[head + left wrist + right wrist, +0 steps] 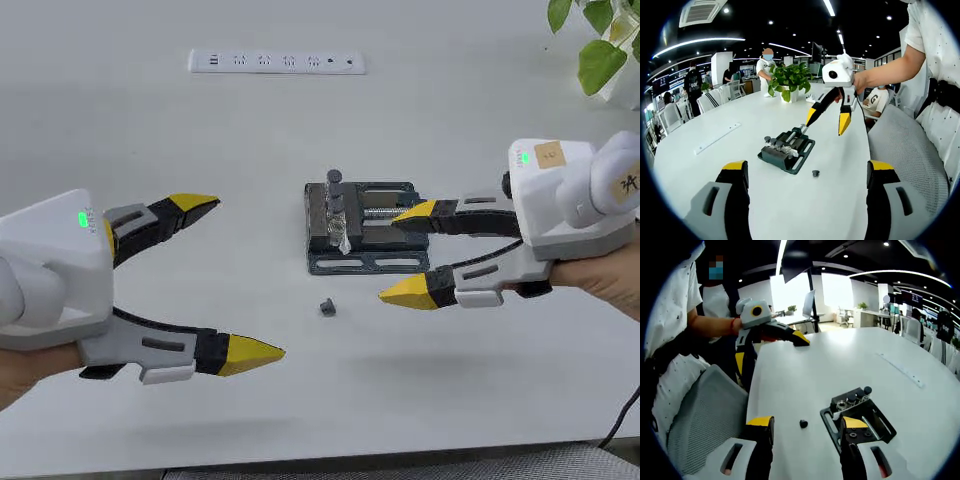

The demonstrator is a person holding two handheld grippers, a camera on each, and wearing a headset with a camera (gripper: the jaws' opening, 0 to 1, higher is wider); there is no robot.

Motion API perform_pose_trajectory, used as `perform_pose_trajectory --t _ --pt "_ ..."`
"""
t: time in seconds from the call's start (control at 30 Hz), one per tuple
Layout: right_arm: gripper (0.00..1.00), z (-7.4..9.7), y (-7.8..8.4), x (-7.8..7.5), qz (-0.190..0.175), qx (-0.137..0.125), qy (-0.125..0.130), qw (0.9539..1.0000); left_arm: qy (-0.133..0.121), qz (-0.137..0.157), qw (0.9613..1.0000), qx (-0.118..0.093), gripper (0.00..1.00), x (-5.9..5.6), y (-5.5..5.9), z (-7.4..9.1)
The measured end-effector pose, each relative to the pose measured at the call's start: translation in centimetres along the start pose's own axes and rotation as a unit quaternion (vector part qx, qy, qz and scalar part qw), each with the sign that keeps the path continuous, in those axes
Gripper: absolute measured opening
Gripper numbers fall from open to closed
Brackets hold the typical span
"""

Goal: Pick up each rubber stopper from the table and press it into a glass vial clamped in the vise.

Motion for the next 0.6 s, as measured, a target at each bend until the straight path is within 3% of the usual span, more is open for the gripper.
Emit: perform_pose_trajectory --t 0.23,0.6 --pt "0.49 -1.8 1.1 0.4 0.002 -0.008 -0.012 0.9999 0.003 0.003 1.0 0.007 0.99 0.3 0.3 -0.6" --pt "0.31 -5.3 2.2 0.3 0.019 -0.002 -0.03 0.9994 0.009 0.006 0.9999 0.012 0.99 0.4 0.3 -1.3"
Point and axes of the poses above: the centre of the closed fingertips' face, and the gripper's own axes: z roughly backward along the fingers, x roughly to its left, y roughly out of its underside, the point moved 1 cm from there along z, roughly backward along the fingers, and after that the axes turned 15 degrees about x, right-handed, at the moved point
